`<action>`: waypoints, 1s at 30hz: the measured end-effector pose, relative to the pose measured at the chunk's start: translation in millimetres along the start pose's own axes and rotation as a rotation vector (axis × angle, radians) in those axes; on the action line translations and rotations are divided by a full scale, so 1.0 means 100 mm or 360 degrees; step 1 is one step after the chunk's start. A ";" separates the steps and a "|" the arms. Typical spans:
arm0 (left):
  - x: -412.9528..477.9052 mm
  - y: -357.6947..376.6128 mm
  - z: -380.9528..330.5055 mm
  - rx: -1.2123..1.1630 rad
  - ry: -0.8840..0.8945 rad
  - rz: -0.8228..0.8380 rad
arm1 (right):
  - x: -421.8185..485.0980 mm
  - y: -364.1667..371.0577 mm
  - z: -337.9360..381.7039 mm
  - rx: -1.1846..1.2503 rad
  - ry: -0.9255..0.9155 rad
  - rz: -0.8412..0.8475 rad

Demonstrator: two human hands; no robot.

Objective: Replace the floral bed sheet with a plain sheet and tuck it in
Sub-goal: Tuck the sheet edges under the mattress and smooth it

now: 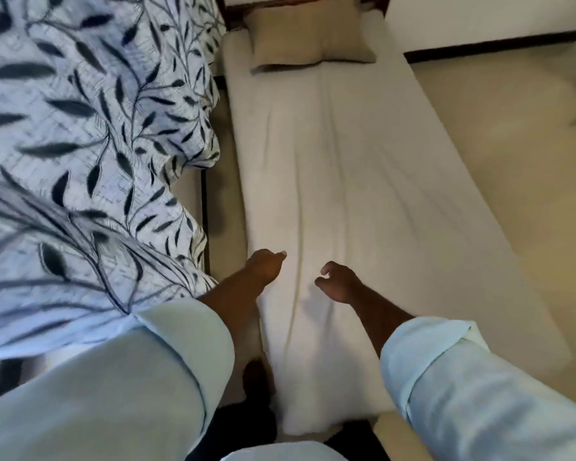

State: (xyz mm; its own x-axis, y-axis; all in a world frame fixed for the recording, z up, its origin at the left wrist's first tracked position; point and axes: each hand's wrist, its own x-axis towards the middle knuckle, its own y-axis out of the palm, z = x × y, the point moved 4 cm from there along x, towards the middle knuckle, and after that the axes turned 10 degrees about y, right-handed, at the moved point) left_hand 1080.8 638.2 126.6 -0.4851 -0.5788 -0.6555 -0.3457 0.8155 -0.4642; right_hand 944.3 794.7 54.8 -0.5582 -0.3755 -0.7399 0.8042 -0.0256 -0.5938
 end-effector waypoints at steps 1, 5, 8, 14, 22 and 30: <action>0.04 -0.07 0.00 0.0024 0.0005 0.0008 | 0.00 0.03 0.05 0.0025 0.0015 -0.0008; 0.23 -0.31 -0.03 0.0177 0.0060 0.0072 | -0.08 0.12 0.25 0.0167 0.0102 -0.0033; 0.27 -0.33 -0.18 0.0273 0.0123 0.0120 | -0.11 0.07 0.25 0.0241 0.0125 -0.0052; 0.33 -0.21 -0.67 0.0475 0.0213 0.0114 | -0.02 -0.29 0.07 0.0299 0.0162 -0.0102; 0.77 0.02 -1.21 0.0579 0.0317 0.0221 | 0.26 -0.70 -0.14 0.0426 0.0285 -0.0180; 1.81 -0.12 -1.77 0.0832 0.0434 0.0496 | 0.85 -1.11 0.24 0.0607 0.0523 -0.0298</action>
State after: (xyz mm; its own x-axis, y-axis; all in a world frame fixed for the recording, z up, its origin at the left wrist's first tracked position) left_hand 854.3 523.4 118.8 -0.7089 -0.2396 -0.6634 0.2453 0.7981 -0.5504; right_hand 812.5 743.4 65.2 -0.6844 -0.0241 -0.7287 0.6677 -0.4223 -0.6131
